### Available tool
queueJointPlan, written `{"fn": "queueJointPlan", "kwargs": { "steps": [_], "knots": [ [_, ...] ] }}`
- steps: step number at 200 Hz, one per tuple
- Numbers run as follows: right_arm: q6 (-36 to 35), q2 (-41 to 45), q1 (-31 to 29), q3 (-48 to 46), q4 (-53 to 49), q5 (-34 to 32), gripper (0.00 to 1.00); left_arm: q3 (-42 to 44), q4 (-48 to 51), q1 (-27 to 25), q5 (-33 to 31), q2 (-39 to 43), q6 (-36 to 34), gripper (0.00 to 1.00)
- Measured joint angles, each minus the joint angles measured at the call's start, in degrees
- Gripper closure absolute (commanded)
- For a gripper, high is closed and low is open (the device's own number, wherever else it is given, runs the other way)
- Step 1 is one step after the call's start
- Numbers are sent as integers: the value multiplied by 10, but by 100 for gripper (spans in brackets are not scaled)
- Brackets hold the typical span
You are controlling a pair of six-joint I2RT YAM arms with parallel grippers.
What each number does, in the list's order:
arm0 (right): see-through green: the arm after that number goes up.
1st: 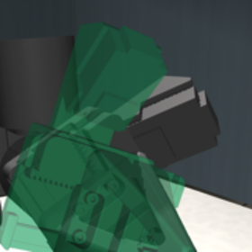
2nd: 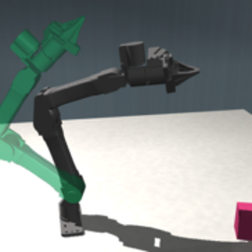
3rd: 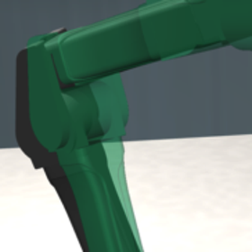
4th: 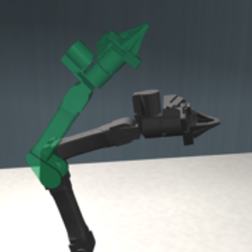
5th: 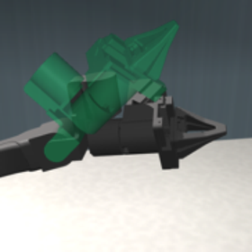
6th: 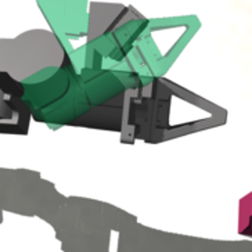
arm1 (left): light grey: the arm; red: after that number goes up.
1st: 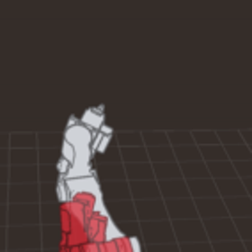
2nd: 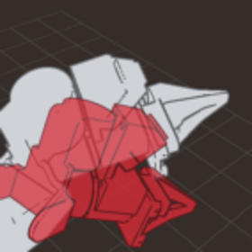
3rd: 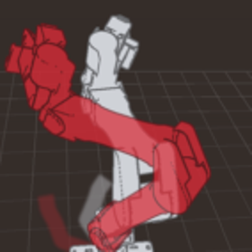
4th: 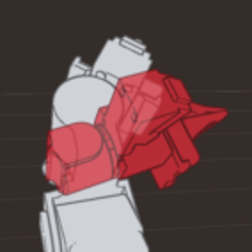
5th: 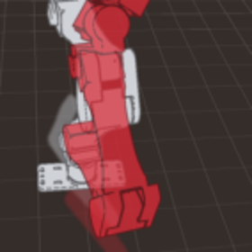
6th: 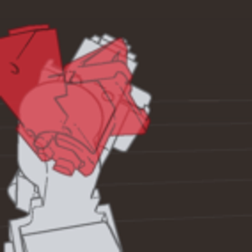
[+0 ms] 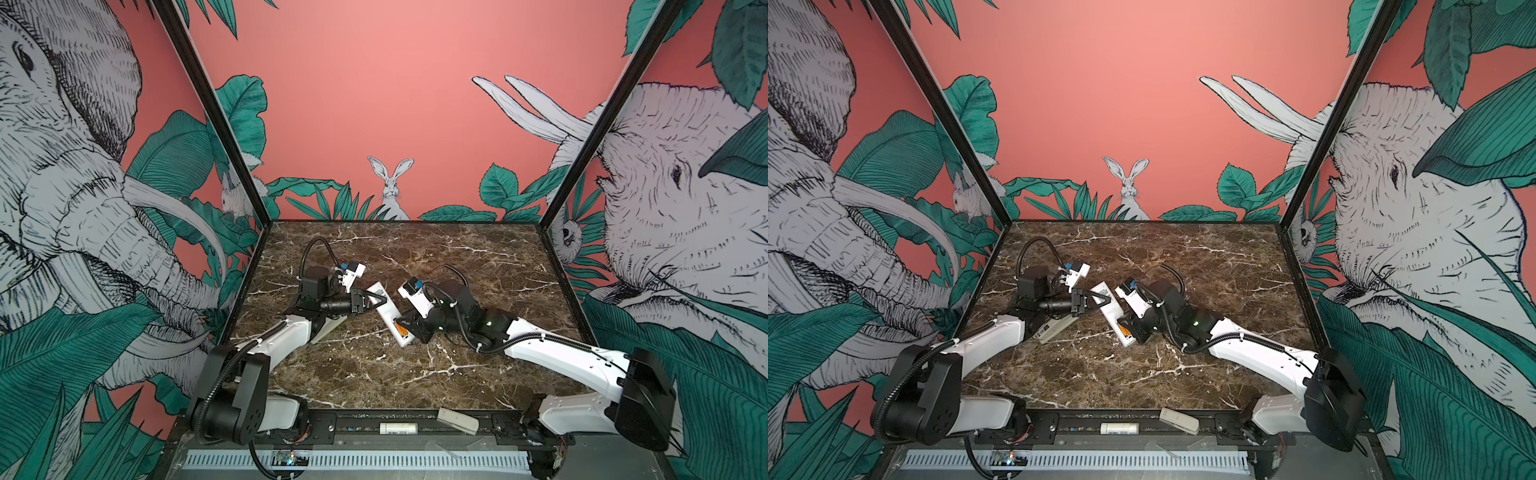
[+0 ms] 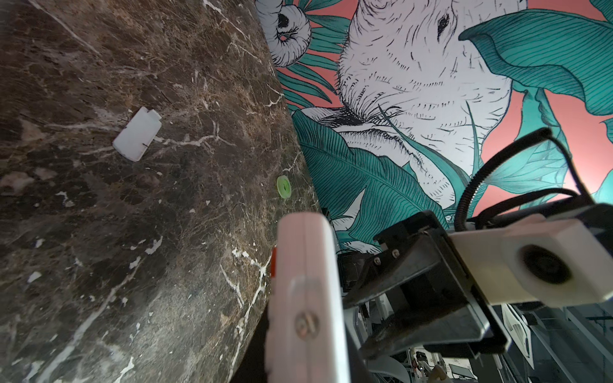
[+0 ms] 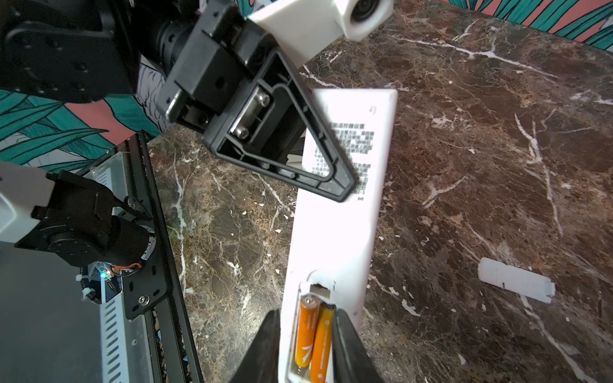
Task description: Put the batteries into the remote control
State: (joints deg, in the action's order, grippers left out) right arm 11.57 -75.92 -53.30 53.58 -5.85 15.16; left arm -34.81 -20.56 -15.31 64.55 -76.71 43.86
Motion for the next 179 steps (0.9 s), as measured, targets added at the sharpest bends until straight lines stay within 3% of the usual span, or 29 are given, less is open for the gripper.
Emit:
{"fn": "queueJointPlan", "kwargs": {
  "steps": [64,179],
  "knots": [
    [7,-33,-12,27,-42,-30,80,0,9,2,-2,9,-6,100],
    [7,-54,-15,47,-58,-36,78,0,10,7,-5,9,-11,100]
  ]
}}
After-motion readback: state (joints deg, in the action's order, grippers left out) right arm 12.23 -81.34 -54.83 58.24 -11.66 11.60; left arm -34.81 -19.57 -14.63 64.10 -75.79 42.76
